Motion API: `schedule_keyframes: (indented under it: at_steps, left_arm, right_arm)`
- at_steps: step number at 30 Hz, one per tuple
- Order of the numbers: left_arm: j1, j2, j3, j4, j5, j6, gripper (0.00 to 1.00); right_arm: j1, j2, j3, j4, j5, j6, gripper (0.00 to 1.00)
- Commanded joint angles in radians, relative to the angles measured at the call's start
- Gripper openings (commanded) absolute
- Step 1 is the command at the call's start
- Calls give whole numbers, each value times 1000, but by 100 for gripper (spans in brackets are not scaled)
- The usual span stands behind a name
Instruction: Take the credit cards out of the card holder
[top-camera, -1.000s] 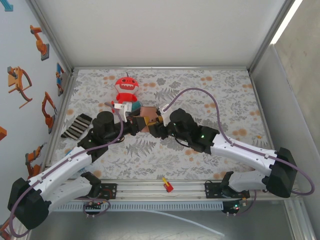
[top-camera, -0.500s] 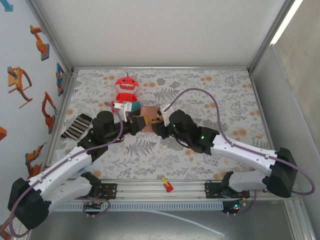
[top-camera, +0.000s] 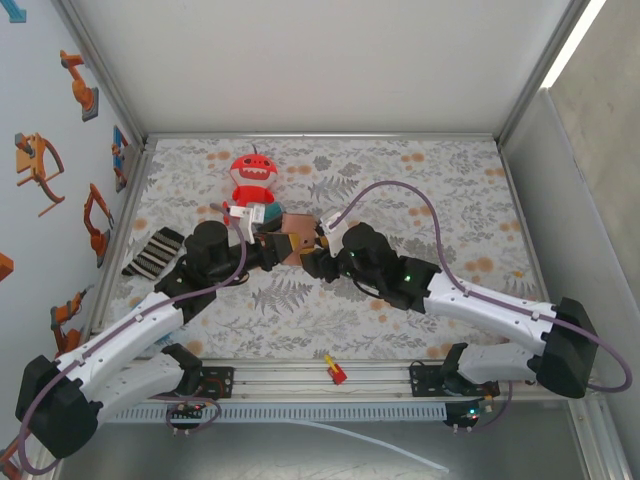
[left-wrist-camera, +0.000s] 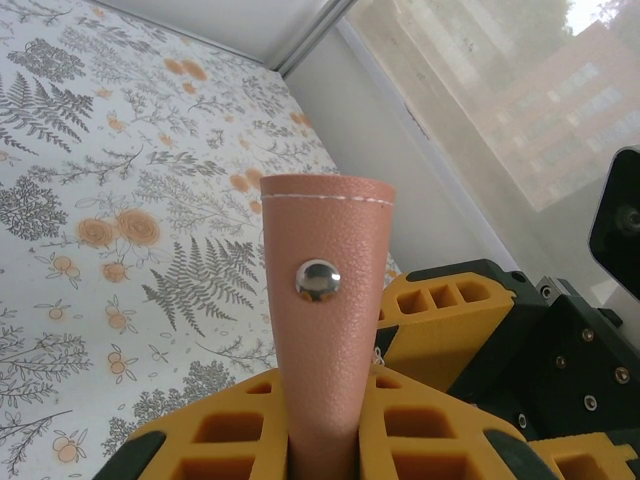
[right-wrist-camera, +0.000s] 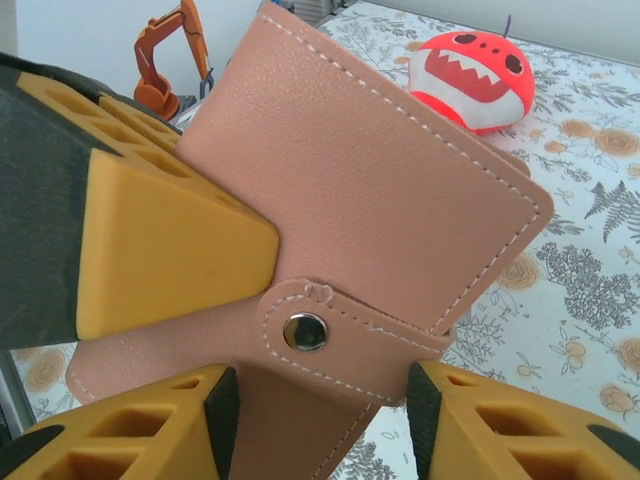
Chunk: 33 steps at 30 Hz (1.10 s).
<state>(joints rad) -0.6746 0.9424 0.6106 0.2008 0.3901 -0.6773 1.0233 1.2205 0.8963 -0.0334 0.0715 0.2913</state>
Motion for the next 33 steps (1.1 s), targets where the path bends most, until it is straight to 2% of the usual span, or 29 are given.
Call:
schedule_keyframes:
  at_steps: [1, 8, 20, 33]
  left_arm:
    - [-9, -7, 64, 78, 78, -16, 0]
    - [-9, 19, 86, 75, 158, -28, 0]
    - [-10, 64, 91, 71, 269, -65, 0]
    - [-10, 54, 97, 57, 263, -53, 0]
  right_arm:
    - [0, -6, -6, -27, 1, -35, 49]
    - [0, 38, 27, -52, 49, -64, 50]
    - [-1, 42, 17, -22, 225, -21, 34]
    - [-2, -1, -12, -20, 189, 23, 20]
